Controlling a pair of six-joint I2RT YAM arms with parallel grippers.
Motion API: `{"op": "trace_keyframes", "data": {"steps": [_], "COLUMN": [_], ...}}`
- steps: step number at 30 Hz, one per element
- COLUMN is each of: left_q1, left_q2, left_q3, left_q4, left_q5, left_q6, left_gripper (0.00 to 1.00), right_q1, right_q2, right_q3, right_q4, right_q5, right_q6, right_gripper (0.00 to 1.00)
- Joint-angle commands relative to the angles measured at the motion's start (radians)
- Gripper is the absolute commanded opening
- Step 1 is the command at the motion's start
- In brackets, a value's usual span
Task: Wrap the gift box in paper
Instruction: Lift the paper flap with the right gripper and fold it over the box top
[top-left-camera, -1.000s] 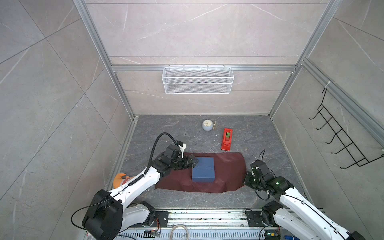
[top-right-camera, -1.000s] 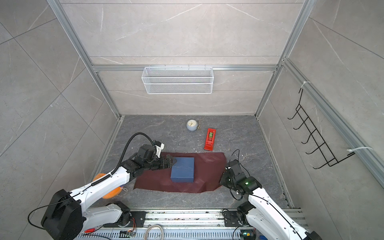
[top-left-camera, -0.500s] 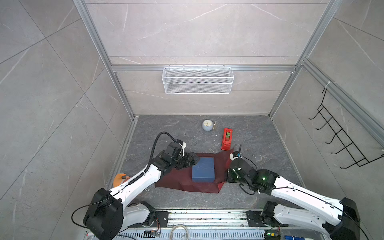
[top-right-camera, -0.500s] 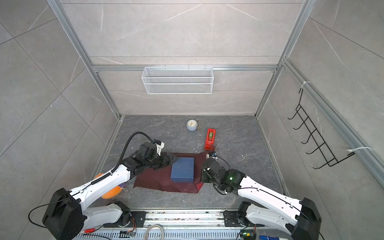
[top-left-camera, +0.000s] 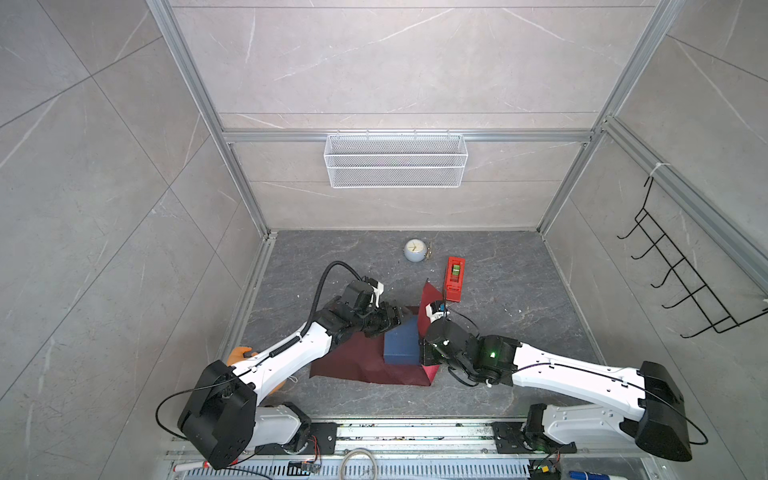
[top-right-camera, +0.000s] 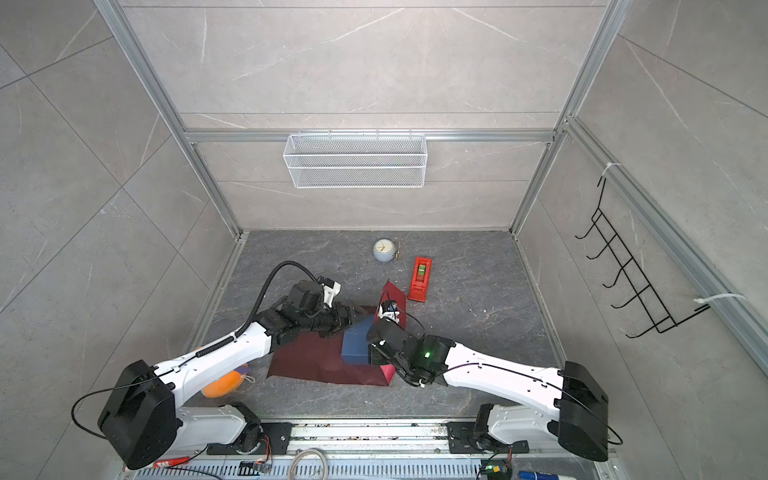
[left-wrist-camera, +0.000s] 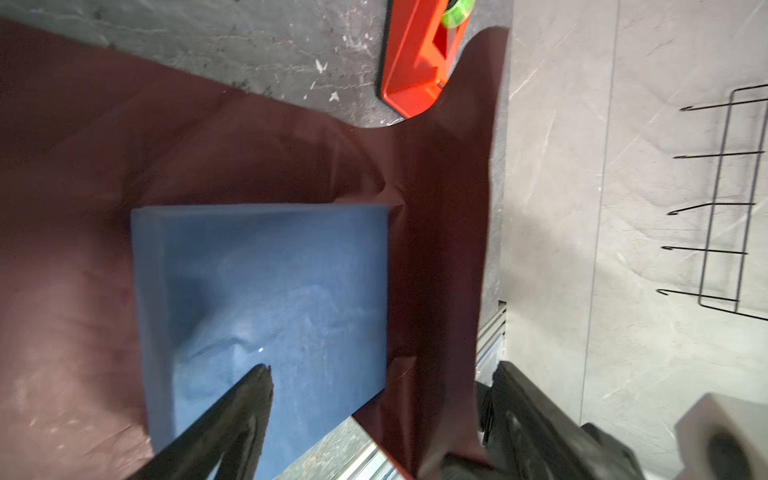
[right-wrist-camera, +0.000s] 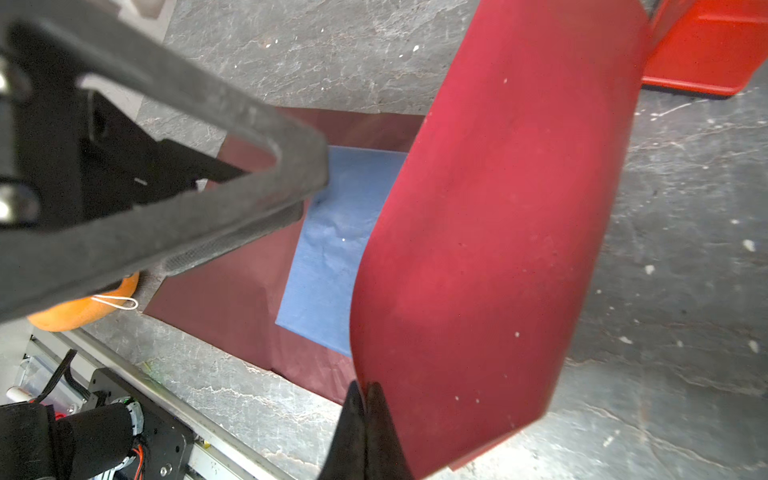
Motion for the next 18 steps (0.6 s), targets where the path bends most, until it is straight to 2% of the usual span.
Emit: {"op": "trace_keyframes", "data": {"steps": [1, 5, 9, 18], "left_q1": [-0.013, -0.043, -0.058, -0.075], "left_q2": [0.032, 0.105, 0.161, 0.220], "left_q3": [0.055, 0.111, 0.167, 0.238], "left_q4": [0.074, 0.049, -0.004, -0.123], "left_q5": [0.041, 0.047, 0.036, 0.000], "left_q6": [-0.040, -0.019, 0.030, 0.127], "left_gripper": [0.83, 0.74, 0.61, 0.34], "right_q1": [0.011, 0.018, 0.021, 0.024], "right_q2": [0.015, 0.031, 0.044, 0.054], "right_q3": [0.019, 0.015, 0.015, 0.009], "right_q4": [0.038, 0.062, 0.072, 0.068], "right_q5": [0.016, 0.005, -0.001, 0.003], "right_q6": [0.003, 0.007, 0.009, 0.007], "right_gripper": [0.05, 0.05, 0.05, 0.07]}}
